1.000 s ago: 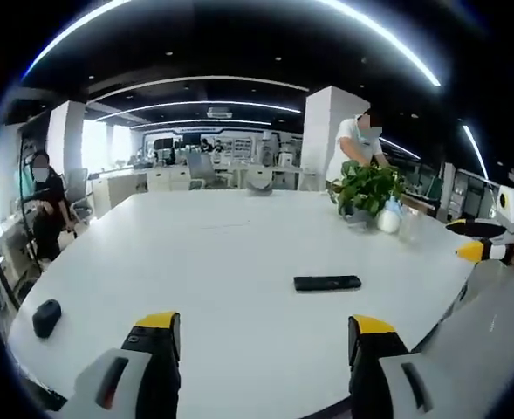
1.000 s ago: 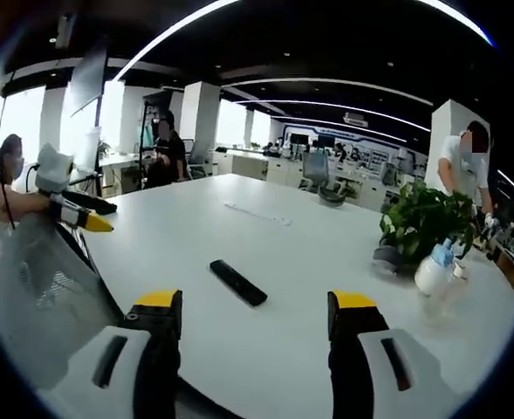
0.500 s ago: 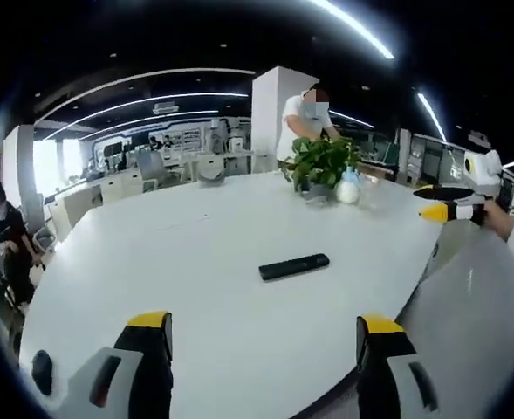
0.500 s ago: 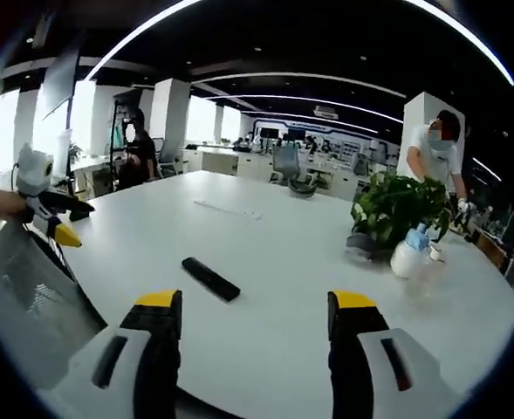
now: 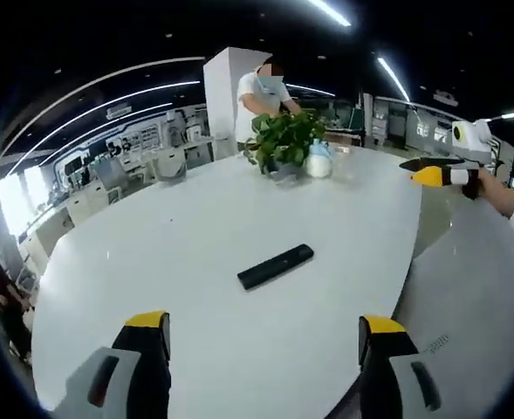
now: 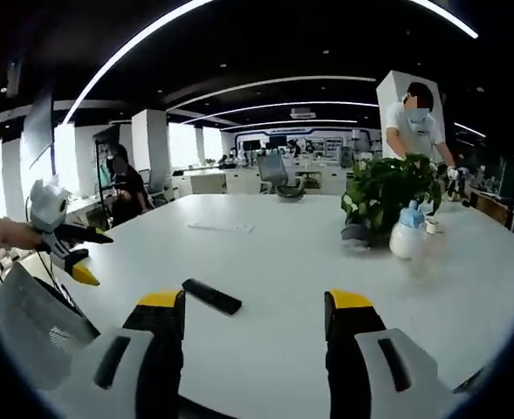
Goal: Press the specified remote control buttons in sequence, fully releasing each button before pressing the next.
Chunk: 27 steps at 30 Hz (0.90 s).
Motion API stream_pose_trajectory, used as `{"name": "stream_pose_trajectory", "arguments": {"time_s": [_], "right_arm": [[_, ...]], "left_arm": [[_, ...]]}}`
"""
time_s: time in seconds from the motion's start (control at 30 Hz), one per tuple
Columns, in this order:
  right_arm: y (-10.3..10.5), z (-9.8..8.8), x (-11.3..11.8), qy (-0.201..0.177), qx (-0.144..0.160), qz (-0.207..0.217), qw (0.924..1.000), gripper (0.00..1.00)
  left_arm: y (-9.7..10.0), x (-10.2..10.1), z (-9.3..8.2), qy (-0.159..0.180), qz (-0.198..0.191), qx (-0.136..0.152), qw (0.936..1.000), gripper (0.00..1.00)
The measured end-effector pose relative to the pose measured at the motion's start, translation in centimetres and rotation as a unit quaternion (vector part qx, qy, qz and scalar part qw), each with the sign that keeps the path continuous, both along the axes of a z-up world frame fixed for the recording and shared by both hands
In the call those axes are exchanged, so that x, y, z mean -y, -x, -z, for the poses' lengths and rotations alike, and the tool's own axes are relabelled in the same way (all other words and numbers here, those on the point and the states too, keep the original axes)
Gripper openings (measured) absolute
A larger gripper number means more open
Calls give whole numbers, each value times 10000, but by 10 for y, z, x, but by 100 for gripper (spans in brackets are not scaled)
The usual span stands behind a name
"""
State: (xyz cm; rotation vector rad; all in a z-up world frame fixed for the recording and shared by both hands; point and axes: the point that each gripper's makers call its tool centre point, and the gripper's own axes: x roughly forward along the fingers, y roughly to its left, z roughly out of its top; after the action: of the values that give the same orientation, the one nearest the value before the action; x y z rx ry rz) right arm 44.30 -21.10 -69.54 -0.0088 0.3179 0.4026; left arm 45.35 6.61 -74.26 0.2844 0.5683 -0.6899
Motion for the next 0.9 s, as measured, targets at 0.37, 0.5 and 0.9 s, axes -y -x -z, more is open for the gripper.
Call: {"name": "stream_pose_trajectory", "arguments": {"time_s": [0.37, 0.5, 0.9], "right_arm": [[2, 7, -7, 68, -192, -195, 9996, 67], [2, 7, -6, 68, -192, -177, 9996, 67], [3, 6, -10, -217, -280, -273, 9990, 68]], "left_arm": [[-17, 4, -3, -227, 451, 94, 9987, 96], [-23, 4, -3, -287, 586, 115, 9978, 95], [-27, 2, -39, -402, 869, 558, 9938, 90]]}}
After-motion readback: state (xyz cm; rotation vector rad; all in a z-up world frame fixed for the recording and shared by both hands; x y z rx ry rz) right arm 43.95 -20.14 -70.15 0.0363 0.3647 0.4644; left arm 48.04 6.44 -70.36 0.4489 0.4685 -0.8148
